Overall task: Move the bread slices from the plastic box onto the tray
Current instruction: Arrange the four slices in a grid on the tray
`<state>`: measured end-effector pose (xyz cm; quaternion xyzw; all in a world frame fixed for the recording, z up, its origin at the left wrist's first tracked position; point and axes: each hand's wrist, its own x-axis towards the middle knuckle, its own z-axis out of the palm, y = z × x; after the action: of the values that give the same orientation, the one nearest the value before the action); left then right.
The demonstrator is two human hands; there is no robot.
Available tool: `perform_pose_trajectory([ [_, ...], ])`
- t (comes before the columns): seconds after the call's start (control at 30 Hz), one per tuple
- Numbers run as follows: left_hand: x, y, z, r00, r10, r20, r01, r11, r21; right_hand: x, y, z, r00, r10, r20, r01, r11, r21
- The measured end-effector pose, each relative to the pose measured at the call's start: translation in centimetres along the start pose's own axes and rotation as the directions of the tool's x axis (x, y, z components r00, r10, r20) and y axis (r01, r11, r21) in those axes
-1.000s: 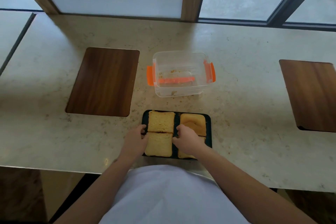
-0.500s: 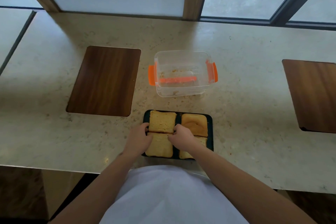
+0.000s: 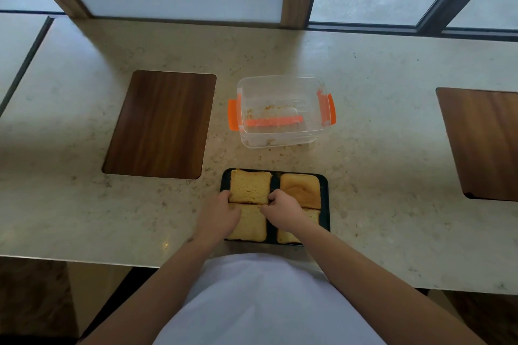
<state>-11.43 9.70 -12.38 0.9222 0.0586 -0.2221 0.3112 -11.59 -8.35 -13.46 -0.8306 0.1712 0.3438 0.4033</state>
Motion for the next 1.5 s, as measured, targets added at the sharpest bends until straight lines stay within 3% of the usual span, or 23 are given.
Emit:
perform_pose_trajectory([
  [0.1,-0.9,2.1,0.8,0.995,0.096,-0.005,-0.096,0.995,0.008,-0.6,1.4,-1.4,0.991,0.015,-0.13,-0.013,1.0,0.02],
  [0.23,-1.0,5.9,2.4,0.947,0.09,0.31,-0.021,0.976,-0.217,-2.0,4.5,-4.1,0.94,0.1,-0.326,-0.095,0.995,0.03],
  [0.37,0.0,7.8,4.2,0.915,0.029,0.403,0.061,0.976,-0.209,-2.7,5.9,-5.1,0.931,0.196,-0.309,-0.192,0.98,0.043],
  [0.57,1.4,9.2,5.0,0.882,-0.129,0.453,0.238,0.952,-0.194,-2.6,6.0,-4.9,0.938,0.202,-0.283,-0.179,0.978,0.105],
  [0.7,1.7,9.5,5.0,0.877,-0.127,0.463,0.234,0.955,-0.182,-2.7,5.8,-5.2,0.938,0.217,-0.268,-0.198,0.975,0.097],
  [0.8,1.3,8.9,4.6,0.907,-0.06,0.416,0.123,0.984,-0.126,-3.0,5.2,-5.5,0.93,0.231,-0.286,-0.222,0.973,0.063],
  [0.93,1.3,7.9,2.7,0.971,0.089,0.22,-0.074,0.994,-0.077,-3.1,3.0,-5.3,0.927,0.171,-0.333,-0.186,0.983,-0.011],
  [1.17,0.9,6.8,-0.1,0.933,0.293,0.21,-0.342,0.903,0.259,-3.2,-1.1,-3.7,0.958,0.075,-0.278,-0.127,0.977,-0.174],
  [1.3,-0.6,5.5,0.1,0.918,0.288,0.271,-0.376,0.851,0.367,-4.8,-1.5,-2.5,0.968,0.072,-0.24,-0.129,0.964,-0.233],
  [1.5,-5.8,3.3,2.5,0.929,0.336,0.157,-0.371,0.819,0.439,-10.2,1.6,-0.7,0.955,0.042,-0.292,-0.139,0.938,-0.318],
])
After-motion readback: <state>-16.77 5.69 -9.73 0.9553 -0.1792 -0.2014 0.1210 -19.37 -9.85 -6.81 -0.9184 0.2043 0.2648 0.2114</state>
